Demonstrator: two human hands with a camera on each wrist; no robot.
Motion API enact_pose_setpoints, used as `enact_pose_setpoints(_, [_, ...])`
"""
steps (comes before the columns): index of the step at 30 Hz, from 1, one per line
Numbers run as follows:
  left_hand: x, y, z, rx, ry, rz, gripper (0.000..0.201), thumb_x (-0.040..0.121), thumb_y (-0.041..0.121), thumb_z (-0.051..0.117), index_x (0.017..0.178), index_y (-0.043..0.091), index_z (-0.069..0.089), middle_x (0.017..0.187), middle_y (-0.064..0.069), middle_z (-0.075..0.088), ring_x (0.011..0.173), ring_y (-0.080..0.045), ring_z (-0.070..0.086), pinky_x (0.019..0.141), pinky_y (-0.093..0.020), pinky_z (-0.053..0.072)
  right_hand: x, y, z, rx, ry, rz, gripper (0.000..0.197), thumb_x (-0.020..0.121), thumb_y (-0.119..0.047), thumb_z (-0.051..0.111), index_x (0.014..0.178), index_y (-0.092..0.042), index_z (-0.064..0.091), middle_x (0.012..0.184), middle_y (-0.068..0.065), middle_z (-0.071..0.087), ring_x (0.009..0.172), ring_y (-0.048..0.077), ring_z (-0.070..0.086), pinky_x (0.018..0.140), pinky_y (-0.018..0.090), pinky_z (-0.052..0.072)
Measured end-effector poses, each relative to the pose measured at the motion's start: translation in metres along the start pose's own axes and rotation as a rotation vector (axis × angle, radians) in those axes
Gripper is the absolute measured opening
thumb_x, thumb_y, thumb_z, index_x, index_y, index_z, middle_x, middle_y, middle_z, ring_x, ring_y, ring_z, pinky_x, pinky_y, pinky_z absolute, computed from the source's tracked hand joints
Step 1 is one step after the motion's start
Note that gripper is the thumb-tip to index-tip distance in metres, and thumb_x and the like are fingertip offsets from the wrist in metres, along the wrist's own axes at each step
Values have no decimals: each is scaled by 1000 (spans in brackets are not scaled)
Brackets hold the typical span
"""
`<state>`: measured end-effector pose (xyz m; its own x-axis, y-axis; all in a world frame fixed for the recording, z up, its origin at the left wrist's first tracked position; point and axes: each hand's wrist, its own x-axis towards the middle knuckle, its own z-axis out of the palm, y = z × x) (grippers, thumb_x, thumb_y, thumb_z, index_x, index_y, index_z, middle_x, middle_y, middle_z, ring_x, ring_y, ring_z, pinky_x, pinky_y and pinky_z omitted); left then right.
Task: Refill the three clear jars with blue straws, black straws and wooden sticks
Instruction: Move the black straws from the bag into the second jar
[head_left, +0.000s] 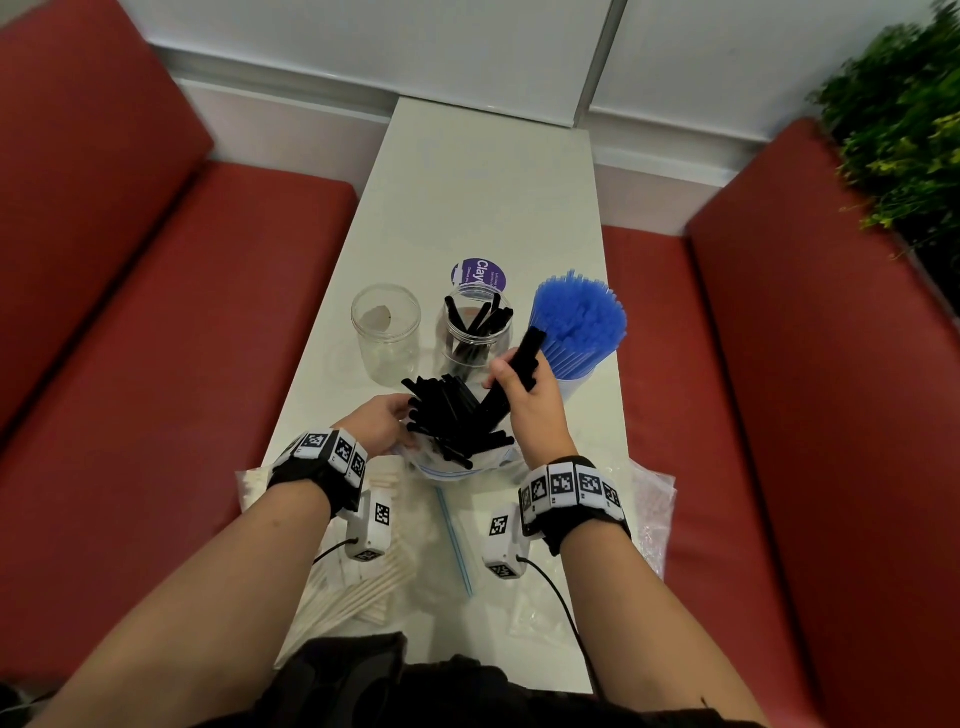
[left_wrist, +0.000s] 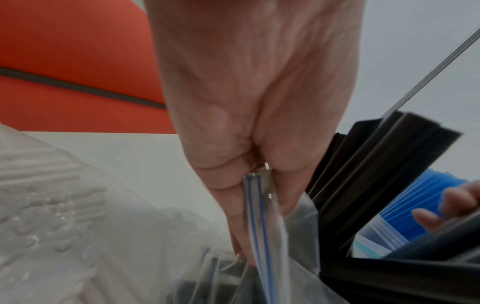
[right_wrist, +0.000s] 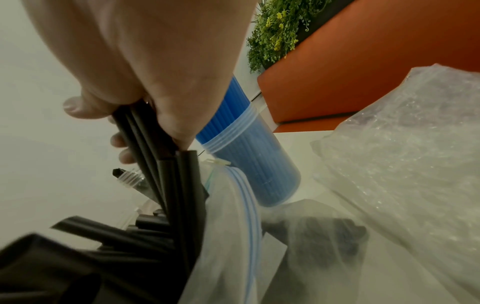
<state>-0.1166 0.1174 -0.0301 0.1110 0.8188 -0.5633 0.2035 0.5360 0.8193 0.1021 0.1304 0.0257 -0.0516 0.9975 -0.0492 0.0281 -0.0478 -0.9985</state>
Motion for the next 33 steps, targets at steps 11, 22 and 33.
enact_pose_setpoints(11, [-2, 2, 0, -10, -14, -21, 47, 85, -24, 47, 101, 15, 68, 89, -5, 71, 84, -28, 68, 94, -52, 55, 29, -41, 0, 77, 157, -40, 21, 93, -26, 73, 88, -16, 54, 67, 2, 53, 60, 11, 51, 64, 21, 48])
enact_pose_setpoints(22, [-6, 9, -1, -32, -18, -44, 47, 87, -25, 42, 108, 10, 65, 82, 0, 67, 62, -16, 67, 86, -45, 57, 105, -165, 10, 176, 255, -414, 22, 89, -19, 75, 89, -19, 53, 75, 5, 52, 65, 16, 51, 68, 25, 46])
enact_pose_setpoints(33, [-5, 10, -6, -128, -2, -73, 43, 94, -23, 33, 109, 4, 62, 83, -8, 61, 61, -21, 58, 86, -49, 56, 140, -118, 42, -3, 114, -296, 25, 88, -27, 77, 83, -24, 53, 67, -16, 53, 68, 16, 52, 69, 31, 46])
